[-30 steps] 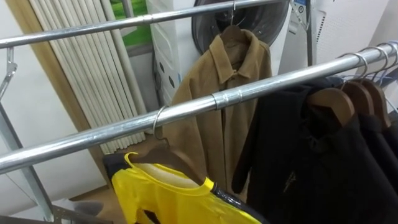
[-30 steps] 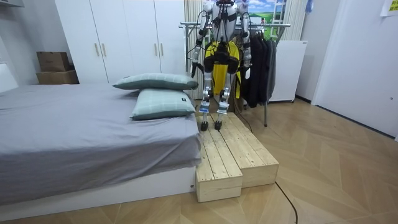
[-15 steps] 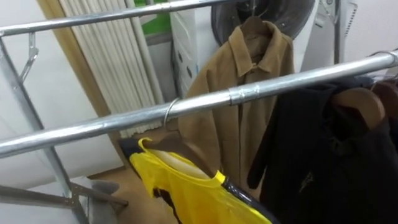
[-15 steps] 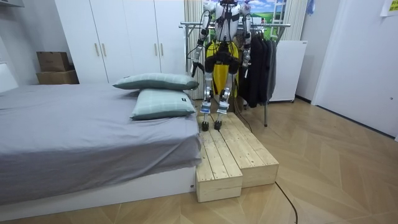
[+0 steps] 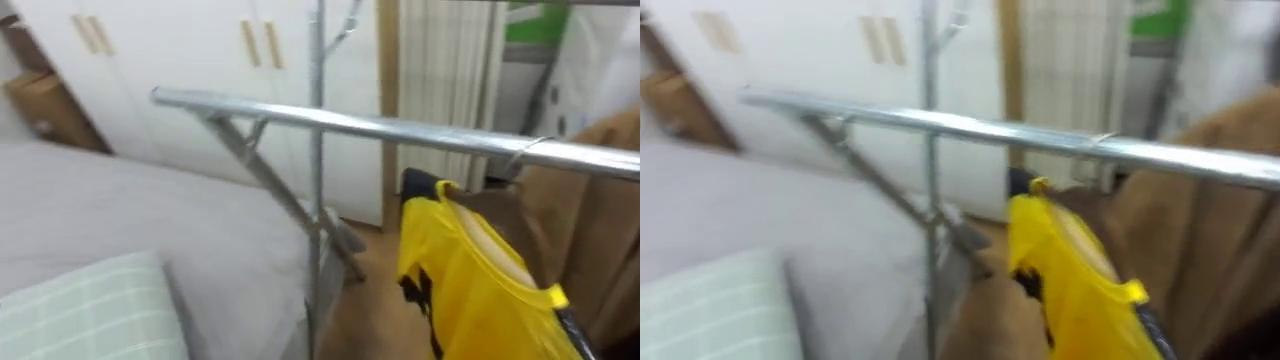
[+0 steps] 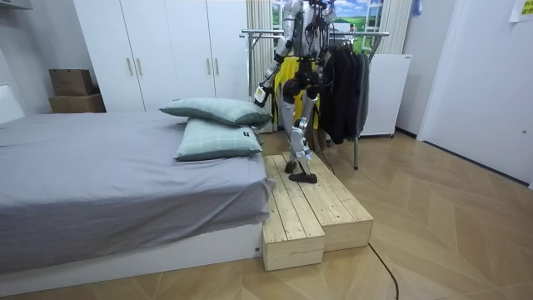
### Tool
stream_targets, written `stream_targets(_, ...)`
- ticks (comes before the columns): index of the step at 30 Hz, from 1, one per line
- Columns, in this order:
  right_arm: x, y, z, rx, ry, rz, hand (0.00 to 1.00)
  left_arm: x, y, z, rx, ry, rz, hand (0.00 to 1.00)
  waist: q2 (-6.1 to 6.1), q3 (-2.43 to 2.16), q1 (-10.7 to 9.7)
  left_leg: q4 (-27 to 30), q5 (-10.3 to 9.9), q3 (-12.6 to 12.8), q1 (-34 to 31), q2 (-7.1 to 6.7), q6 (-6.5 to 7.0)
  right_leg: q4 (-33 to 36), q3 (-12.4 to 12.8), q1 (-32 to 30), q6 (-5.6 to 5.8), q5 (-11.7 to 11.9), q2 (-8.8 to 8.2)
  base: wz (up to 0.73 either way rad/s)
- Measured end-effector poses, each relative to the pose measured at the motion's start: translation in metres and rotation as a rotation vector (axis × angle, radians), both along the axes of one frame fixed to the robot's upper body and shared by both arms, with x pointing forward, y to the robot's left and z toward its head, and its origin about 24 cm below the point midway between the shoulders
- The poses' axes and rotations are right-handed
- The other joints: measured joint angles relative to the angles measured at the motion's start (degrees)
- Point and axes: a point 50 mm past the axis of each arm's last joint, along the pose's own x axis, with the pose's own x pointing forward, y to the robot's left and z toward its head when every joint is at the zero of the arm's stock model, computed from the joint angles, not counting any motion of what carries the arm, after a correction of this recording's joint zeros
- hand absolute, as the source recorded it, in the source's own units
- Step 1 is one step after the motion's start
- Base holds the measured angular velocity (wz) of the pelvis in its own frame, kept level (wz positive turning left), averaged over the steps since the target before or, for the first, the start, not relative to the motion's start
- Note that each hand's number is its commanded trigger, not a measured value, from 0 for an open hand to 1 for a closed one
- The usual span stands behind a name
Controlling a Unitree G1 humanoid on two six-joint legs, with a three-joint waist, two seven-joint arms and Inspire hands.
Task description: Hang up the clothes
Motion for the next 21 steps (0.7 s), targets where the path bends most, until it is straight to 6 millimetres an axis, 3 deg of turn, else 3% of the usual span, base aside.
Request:
stream_targets(1, -0.002, -0.002, 0.000, 0.003, 0.002, -0.011, 0.00, -0.011, 0.002, -0.003, -0.002, 0.039, 0.016, 0.00, -0.19, 0.09, 0.95, -1.10, 0.61, -1.60, 0.56, -0.16, -0.26, 0.20, 1.63, 0.48, -1.79, 1.32, -0.27, 0.76)
stream_targets(2, -0.003, -0.003, 0.000, 0.004, 0.002, -0.023, 0.00, -0.023, 0.007, -0.006, 0.006, 0.089, 0.026, 0.00, -0.71, 0.22, 1.09, -1.25, 0.93, -3.06, 1.14, -0.19, -0.10, 0.29, 4.37, 1.16, -2.30, 1.75, -0.49, 0.70)
stream_targets(3, -0.003, -0.003, 0.000, 0.007, 0.001, -0.031, 0.00, -0.031, 0.010, -0.008, 0.010, 0.123, 0.034, 0.00, -0.76, 0.28, 1.27, -1.25, 1.00, -3.64, 1.47, -0.19, -0.01, 0.37, 5.39, 1.64, -2.32, 1.85, -0.56, 0.59)
stream_targets(5, -0.006, -0.003, 0.000, 0.019, 0.004, -0.062, 0.00, -0.071, 0.022, -0.014, 0.045, 0.283, 0.084, 0.00, -0.90, 0.44, 2.43, -1.18, 1.04, -5.35, 1.98, -0.27, 0.27, 0.23, 7.28, 2.57, -1.65, 2.43, -0.57, 0.43)
stream_targets(8, -0.016, -0.002, -0.003, 0.021, 0.026, -0.092, 0.00, -0.101, 0.033, -0.014, 0.102, 0.387, 0.149, 0.00, -1.17, 0.60, 2.69, -1.66, 1.51, -8.76, 1.81, -0.97, 0.87, 0.20, 9.39, 3.33, -1.41, 2.77, -0.89, 0.57)
stream_targets(10, -0.024, -0.003, -0.005, 0.015, 0.048, -0.114, 0.00, -0.111, 0.032, -0.015, 0.114, 0.435, 0.161, 0.00, -0.79, 0.99, 2.26, -2.00, 1.94, -11.56, 1.74, -1.62, 1.53, -0.18, 11.26, 4.14, -1.28, 2.79, -1.22, 0.76)
stream_targets(12, -0.033, -0.003, -0.007, 0.009, 0.080, -0.126, 0.00, -0.114, 0.029, -0.016, 0.126, 0.462, 0.144, 0.00, -0.86, 1.43, 1.76, -2.08, 2.39, -14.53, 1.34, -2.10, 2.24, -1.17, 15.26, 4.59, -0.51, 2.97, -1.20, 0.92)
stream_targets(14, -0.041, 0.005, -0.010, 0.014, 0.095, -0.166, 0.00, -0.115, 0.031, -0.016, 0.157, 0.479, 0.122, 0.00, -1.65, 1.80, 0.12, -2.05, 3.10, -19.39, 0.79, -2.53, 2.92, -1.81, 23.03, 5.04, 1.58, 3.73, -0.97, 1.12)
stream_targets(16, -0.044, 0.010, -0.012, 0.028, 0.100, -0.182, 0.00, -0.117, 0.033, -0.016, 0.181, 0.491, 0.130, 0.00, -2.06, 2.12, -1.22, -2.05, 3.37, -22.71, 0.68, -2.93, 3.27, -2.85, 27.97, 6.03, 3.08, 4.08, -0.53, 1.02)
stream_targets(17, -0.045, 0.011, -0.012, 0.029, 0.106, -0.185, 0.00, -0.117, 0.034, -0.015, 0.193, 0.494, 0.132, 0.00, -2.42, 1.98, -1.21, -2.04, 3.41, -24.42, 0.69, -2.98, 3.34, -3.66, 31.54, 6.69, 3.85, 4.55, 0.04, 0.88)
stream_targets(20, -0.049, 0.009, -0.012, 0.012, 0.115, -0.210, 0.00, -0.117, 0.035, -0.015, 0.211, 0.503, 0.115, 0.00, -2.89, 1.90, -1.41, -1.93, 3.53, -29.21, 0.63, -3.47, 3.55, -7.01, 38.79, 9.42, 5.40, 5.51, 1.24, 0.81)
stream_targets(21, -0.050, 0.008, -0.012, 0.007, 0.121, -0.213, 0.00, -0.118, 0.035, -0.015, 0.211, 0.507, 0.113, 0.00, -2.98, 1.89, -1.40, -1.85, 3.56, -30.12, 0.62, -3.65, 3.61, -7.63, 39.68, 9.91, 5.52, 5.58, 1.43, 0.70)
